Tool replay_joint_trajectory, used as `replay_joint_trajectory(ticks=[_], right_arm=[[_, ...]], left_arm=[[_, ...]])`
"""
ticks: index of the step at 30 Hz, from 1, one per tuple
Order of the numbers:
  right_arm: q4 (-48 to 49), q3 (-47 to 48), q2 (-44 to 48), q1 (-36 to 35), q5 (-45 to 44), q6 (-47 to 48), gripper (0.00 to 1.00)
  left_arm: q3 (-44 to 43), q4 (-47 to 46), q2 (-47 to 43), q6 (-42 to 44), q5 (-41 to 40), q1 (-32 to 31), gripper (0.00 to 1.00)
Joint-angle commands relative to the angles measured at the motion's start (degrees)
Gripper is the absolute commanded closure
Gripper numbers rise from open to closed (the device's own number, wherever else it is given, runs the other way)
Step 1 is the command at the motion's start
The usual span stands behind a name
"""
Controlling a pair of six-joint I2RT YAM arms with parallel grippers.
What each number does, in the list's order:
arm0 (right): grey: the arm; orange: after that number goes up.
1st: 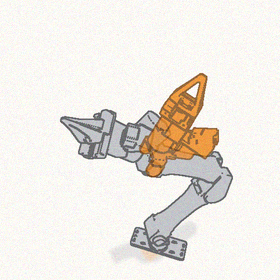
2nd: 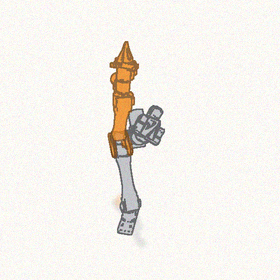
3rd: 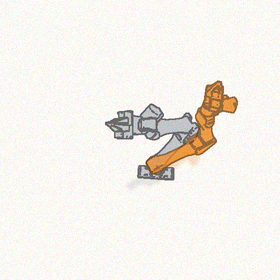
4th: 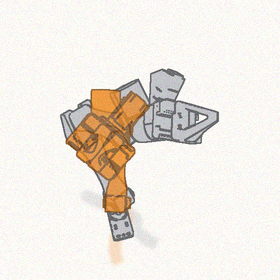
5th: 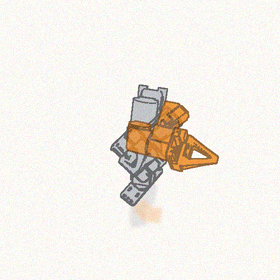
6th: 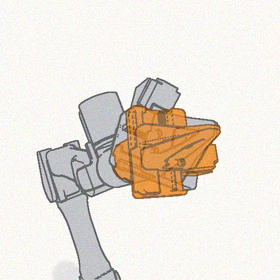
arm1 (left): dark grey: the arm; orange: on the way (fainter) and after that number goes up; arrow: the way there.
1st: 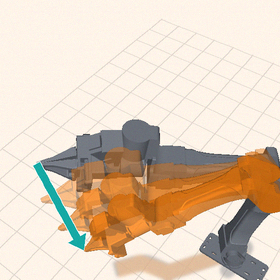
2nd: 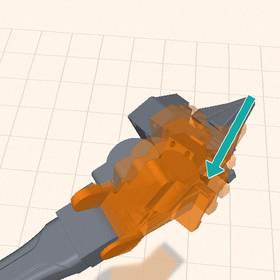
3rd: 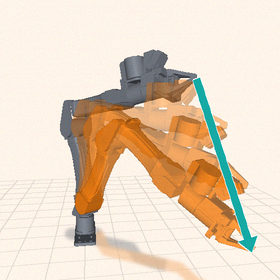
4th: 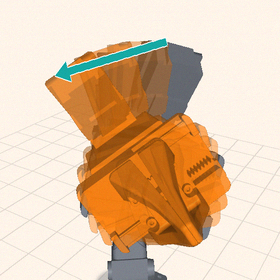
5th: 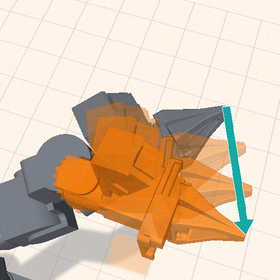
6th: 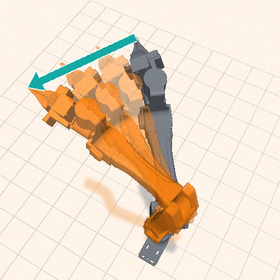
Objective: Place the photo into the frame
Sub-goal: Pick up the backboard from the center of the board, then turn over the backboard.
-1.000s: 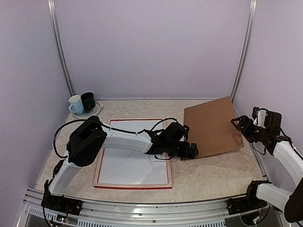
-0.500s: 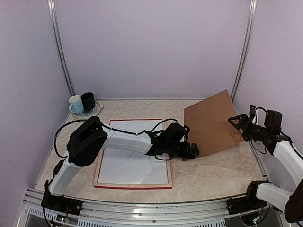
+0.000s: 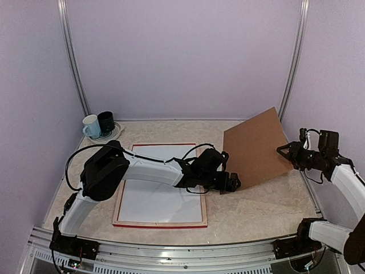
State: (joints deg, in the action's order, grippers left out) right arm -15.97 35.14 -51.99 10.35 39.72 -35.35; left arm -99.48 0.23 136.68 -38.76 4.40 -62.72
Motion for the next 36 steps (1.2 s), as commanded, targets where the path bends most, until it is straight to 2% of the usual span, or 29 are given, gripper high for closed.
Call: replay_joint_trajectory(ticks=[1, 11, 29, 36], right_arm=[[-4.7, 1.3, -1.0, -1.0, 1.9, 1.8, 0.64], [-7.1, 3.3, -2.1, -1.0, 0.0, 3.9, 0.99], [-20.8, 17.9, -2.2, -1.0, -6.0, 11.5, 1.0], [-24.1, 21.6, -2.0, -1.3, -9.9, 12.6, 1.0]], left_arm=[[1.3, 1.4, 2.8, -0.4, 3.5, -1.2, 0.01], [1.2, 1.6, 2.7, -0.2, 3.8, -1.2, 0.01], [3.2, 1.6, -7.1, -0.5, 4.0, -0.8, 0.01], [7.4, 0.8, -12.2, -1.0, 2.6, -0.8, 0.01]])
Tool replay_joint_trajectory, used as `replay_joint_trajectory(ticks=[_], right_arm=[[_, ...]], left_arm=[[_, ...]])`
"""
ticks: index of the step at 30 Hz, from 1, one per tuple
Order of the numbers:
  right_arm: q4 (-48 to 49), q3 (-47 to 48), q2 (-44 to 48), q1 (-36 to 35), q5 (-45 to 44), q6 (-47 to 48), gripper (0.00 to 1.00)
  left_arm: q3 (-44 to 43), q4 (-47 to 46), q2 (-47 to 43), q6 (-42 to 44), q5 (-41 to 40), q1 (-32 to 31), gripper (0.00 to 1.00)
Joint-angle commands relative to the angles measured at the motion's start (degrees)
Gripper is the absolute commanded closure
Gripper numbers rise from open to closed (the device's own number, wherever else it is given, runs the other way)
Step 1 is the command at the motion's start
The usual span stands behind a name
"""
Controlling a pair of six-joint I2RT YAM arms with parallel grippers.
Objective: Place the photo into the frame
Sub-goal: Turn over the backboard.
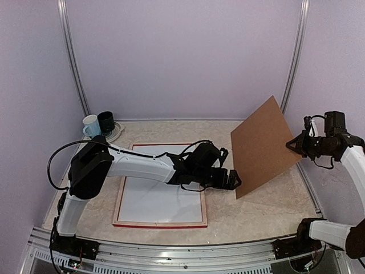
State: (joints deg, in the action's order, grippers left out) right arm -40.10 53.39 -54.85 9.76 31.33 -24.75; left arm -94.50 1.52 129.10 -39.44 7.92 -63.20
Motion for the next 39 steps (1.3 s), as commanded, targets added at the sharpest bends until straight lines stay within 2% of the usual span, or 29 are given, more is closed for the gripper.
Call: replay_joint_trajectory(ticks=[1, 11, 20, 39], right_arm=[[-0.3, 3.7, 0.7, -1.0, -2.2, 2.1, 1.0], [-5.0, 9.0, -2.1, -9.5, -16.0, 2.9, 1.0], [-6.0, 12.6, -5.2, -18.6, -22.8, 1.1, 1.0], [-12.7, 25.1, -16.5, -37.1, -41.7, -1.5, 1.0]], left_arm=[[3.1, -0.5, -5.7, -0.5, -1.3, -0.3, 0.01], [9.7, -0.7, -13.5, -0.5, -5.5, 0.1, 0.01], [15.2, -1.0, -18.3, -1.3, -7.6, 1.5, 0.01], [18.8, -0.8, -25.0, -1.3, -9.3, 2.9, 0.01]])
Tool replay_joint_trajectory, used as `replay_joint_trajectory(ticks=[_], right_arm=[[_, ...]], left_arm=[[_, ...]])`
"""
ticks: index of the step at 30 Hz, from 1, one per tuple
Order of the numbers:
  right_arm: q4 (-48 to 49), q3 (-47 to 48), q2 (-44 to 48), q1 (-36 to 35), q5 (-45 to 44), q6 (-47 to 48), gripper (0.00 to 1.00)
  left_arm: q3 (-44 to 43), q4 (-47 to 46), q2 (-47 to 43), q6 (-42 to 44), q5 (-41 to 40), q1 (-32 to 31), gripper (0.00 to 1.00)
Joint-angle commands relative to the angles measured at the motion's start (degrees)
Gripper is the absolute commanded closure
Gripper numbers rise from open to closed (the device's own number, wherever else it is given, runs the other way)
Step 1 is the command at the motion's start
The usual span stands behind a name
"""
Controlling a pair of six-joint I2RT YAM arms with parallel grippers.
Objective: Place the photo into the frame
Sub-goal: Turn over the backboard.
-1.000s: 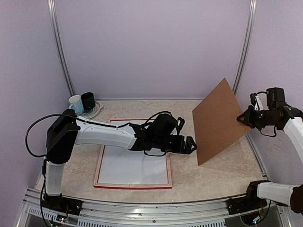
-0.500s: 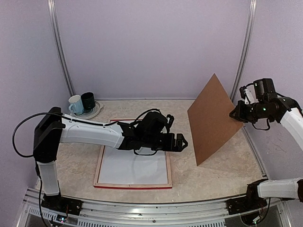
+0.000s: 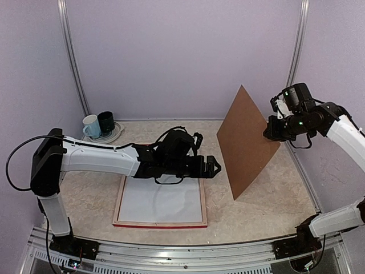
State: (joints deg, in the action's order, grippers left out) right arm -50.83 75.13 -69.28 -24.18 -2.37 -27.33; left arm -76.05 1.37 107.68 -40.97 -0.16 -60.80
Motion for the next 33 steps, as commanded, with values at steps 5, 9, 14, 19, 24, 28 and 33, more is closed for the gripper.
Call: replay_joint_trajectory(ticks=[5, 9, 14, 19, 24, 28, 33], right_arm=[[-4.2, 6.8, -5.3, -7.6, -11.7, 0.2, 1.0], [-4.4, 8.9, -7.5, -11.2, -13.2, -0.7, 1.0], [-4.2, 12.0, -10.4, -16.2, -14.4, -1.9, 1.0], [-3.8, 15.4, -13.6, -21.6, -16.5, -2.8, 1.0], [-5.2, 20.0, -17.9, -26.9, -20.0, -3.0, 1.0], [-5.9, 23.0, -21.0, -29.8, -21.8, -3.3, 1.0], [-7.3, 27.0, -24.7, -33.0, -24.1, -3.5, 1.0]], left_arm=[[-0.1, 1.3, -5.0, 0.5, -1.9, 0.8, 0.01], [1.1, 2.1, -6.4, -0.5, -2.9, 1.6, 0.01], [2.0, 1.5, -9.5, -3.1, -2.8, 2.8, 0.01], [-0.1, 5.1, -11.7, -6.6, -4.7, 3.9, 0.01], [1.1, 6.1, -14.3, -13.1, -3.9, 5.9, 0.01], [4.4, 4.9, -18.9, -15.3, -5.0, 6.8, 0.01], [7.1, 4.8, -24.4, -16.8, -6.8, 8.4, 0.01]])
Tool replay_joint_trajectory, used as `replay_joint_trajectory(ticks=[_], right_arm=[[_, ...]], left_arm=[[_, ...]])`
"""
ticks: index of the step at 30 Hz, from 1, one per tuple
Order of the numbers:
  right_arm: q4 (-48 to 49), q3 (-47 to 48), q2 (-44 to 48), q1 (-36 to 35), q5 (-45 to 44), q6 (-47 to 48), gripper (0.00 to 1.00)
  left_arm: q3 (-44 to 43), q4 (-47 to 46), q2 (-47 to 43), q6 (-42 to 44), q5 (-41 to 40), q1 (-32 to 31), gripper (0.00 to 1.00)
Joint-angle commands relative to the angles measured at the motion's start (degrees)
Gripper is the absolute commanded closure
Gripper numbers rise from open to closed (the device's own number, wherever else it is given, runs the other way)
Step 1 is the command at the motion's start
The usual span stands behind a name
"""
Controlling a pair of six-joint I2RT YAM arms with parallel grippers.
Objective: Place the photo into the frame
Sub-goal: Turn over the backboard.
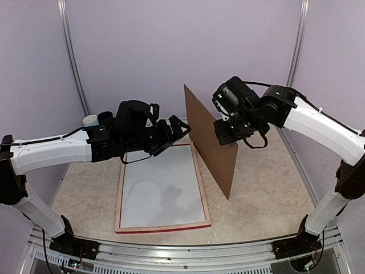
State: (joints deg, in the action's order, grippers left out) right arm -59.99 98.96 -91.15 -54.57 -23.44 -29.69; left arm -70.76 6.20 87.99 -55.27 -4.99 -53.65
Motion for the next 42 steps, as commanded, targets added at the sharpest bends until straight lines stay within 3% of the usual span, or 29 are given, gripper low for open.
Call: replay_joint_trajectory(ticks=[1, 13, 26, 42], right_arm=[[1.6, 3.9, -3.6, -3.3, -3.4, -1.1, 1.0], [1.7, 4.5, -8.4, -12.1, -11.5, -2.0, 1.0], [3.3, 7.0, -14.9, -18.5, -13.5, -1.4, 1.0], [4.5, 11.3, -22.7, -24.3, -14.1, -0.9, 1.0]], left_arm=[[2.2, 0.0, -5.5, -2.8, -2.1, 1.7, 0.01], [5.4, -0.5, -8.6, -6.3, -0.6, 6.5, 0.01], [6.7, -4.8, -7.2, -8.0, 3.0, 9.7, 0.01], [13.0, -4.8, -9.6, -8.3, 4.6, 11.7, 0.25]])
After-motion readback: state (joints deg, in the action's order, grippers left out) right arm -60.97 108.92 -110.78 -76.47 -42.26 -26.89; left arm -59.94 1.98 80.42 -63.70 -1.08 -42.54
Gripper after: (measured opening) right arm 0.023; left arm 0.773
